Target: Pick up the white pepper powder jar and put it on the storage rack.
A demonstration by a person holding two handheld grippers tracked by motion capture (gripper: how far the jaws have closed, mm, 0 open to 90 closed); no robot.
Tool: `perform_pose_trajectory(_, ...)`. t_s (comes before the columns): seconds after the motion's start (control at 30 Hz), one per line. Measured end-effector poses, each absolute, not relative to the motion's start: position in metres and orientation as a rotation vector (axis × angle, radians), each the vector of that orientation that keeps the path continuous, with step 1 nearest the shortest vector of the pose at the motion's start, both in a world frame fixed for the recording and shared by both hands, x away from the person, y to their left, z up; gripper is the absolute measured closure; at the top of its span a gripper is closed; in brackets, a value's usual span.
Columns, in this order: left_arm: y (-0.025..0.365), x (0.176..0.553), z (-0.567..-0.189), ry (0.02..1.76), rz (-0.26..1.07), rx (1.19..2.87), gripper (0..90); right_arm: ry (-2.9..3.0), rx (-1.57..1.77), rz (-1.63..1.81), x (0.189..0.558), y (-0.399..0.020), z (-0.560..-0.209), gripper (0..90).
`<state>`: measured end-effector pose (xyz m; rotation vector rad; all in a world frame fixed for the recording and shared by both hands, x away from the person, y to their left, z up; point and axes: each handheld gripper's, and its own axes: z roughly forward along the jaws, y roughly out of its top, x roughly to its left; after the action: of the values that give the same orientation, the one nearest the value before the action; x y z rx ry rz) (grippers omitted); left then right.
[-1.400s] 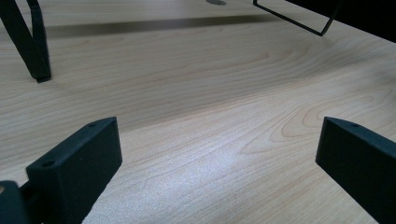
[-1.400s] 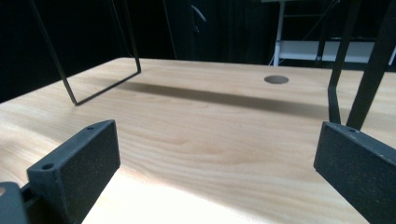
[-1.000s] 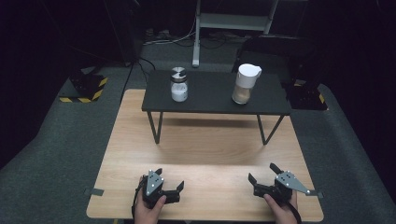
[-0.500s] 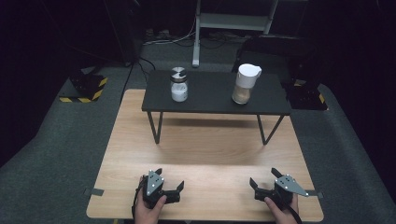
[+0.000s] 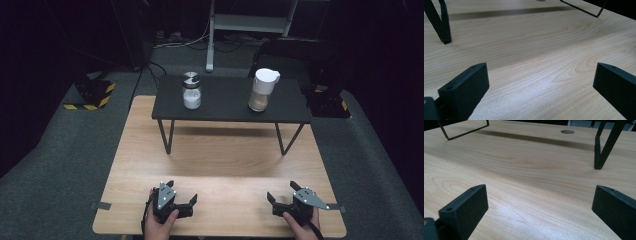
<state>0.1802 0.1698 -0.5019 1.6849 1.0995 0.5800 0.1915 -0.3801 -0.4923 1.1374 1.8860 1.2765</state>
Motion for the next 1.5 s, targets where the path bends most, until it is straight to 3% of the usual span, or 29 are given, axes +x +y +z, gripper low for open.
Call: perform_pose_trajectory(1.5, 0.1688, 0.1783, -0.5019, 1.095, 0.581, 1.688, 0.6, 1.881, 1.132, 1.269, 0.1879, -0.3768, -0.4928, 0.4)
